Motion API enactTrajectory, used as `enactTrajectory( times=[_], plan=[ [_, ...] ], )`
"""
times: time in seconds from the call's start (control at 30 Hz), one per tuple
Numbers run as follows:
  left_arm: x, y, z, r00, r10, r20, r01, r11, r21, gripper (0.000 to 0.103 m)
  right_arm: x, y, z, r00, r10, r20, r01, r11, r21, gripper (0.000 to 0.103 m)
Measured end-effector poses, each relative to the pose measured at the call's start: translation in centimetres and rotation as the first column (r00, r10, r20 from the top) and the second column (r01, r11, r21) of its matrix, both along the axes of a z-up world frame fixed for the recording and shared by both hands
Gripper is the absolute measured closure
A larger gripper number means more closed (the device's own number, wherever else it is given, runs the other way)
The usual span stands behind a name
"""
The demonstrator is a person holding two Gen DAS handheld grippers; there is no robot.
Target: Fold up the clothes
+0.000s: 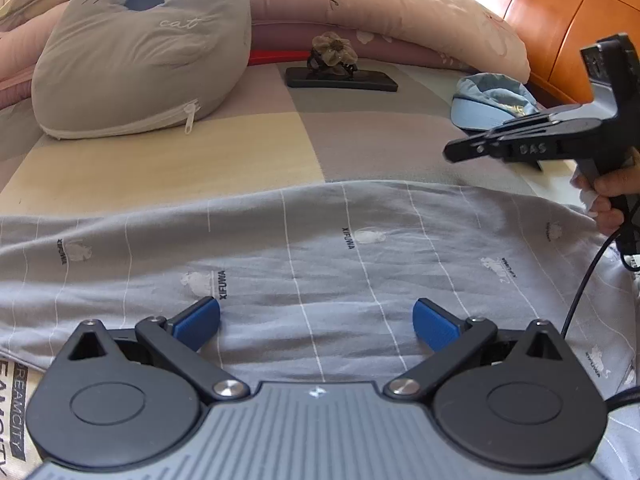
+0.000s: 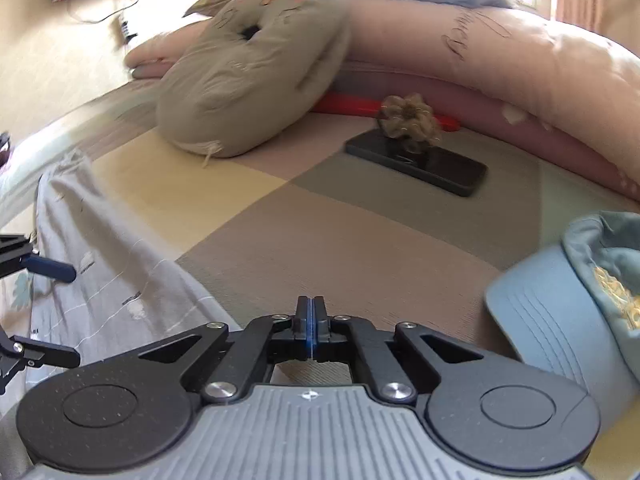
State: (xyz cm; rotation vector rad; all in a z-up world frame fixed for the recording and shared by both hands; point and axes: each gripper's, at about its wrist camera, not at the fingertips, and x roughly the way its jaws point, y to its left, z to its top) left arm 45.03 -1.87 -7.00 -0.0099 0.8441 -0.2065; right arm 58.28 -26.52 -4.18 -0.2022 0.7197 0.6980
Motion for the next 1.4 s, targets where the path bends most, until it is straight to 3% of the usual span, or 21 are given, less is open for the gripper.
enactTrajectory(
  times=[0.1,0.23,0.4,0.57,0.67,0.7,0.73,0.77,0.87,0.97,1.03,1.2,1.4],
  plan=[
    [0.0,0.0,-0.2,1.0,-0.008,0.004,0.008,1.0,0.011,0.001,-0.9,-2.2,1.1,0.999,-0.027,0.032,0.027,1.0,-0.002,0.091],
    [0.0,-0.3,-0.2,1.0,-0.009,0.008,0.009,1.0,0.026,0.001,-2.0,-6.1,1.8,0.996,-0.076,0.047,0.079,0.995,-0.054,0.071],
    [0.1,-0.2,-0.1,1.0,-0.018,0.002,0.018,1.0,0.024,0.001,-3.6,-9.4,-0.3,0.994,-0.104,-0.04,0.098,0.987,-0.127,0.07],
    [0.1,-0.5,-0.2,1.0,-0.021,0.004,0.021,0.999,0.042,0.001,-6.0,-10.5,-1.9,0.994,-0.093,-0.062,0.081,0.982,-0.17,0.067],
    [0.2,-0.7,-0.2,1.0,-0.024,0.0,0.023,0.998,0.052,0.001,-6.7,-10.5,-2.2,0.995,-0.082,-0.053,0.071,0.981,-0.178,0.067],
    [0.2,-0.7,-0.2,1.0,-0.023,-0.001,0.023,0.998,0.052,0.001,-6.9,-10.1,-2.1,0.997,-0.068,-0.042,0.059,0.979,-0.193,0.072],
    [0.2,-0.7,-0.1,1.0,-0.022,-0.002,0.022,0.998,0.05,0.001,-7.1,-9.8,-2.1,0.998,-0.055,-0.031,0.048,0.977,-0.208,0.096],
    [0.2,-0.7,-0.1,1.0,-0.02,-0.005,0.02,0.999,0.048,0.001,-7.3,-9.4,-2.1,0.999,-0.049,-0.016,0.045,0.973,-0.224,0.098],
    [0.2,-0.6,0.3,1.0,-0.018,-0.017,0.018,0.999,0.032,0.001,-6.8,-9.6,-2.0,0.987,-0.15,0.055,0.159,0.956,-0.245,0.099],
    [-0.1,-0.5,0.8,1.0,-0.025,-0.014,0.026,0.999,0.029,0.001,-5.7,-10.5,-1.7,0.974,-0.227,0.013,0.226,0.956,-0.187,0.098],
    [-0.3,-0.3,1.2,0.999,-0.034,0.002,0.034,0.999,0.04,0.001,-6.0,-9.9,-1.2,0.977,-0.21,0.031,0.211,0.955,-0.206,0.097],
    [-0.6,0.6,1.9,0.999,-0.019,0.029,0.016,0.996,0.083,0.001,-6.6,-7.8,0.9,0.987,-0.157,0.041,0.161,0.974,-0.156,0.093],
    [-1.4,3.2,2.1,0.998,0.055,0.026,-0.057,0.994,0.092,0.001,-4.8,-3.1,-0.4,0.994,-0.069,-0.083,0.06,0.992,-0.11,0.093]
  ],
)
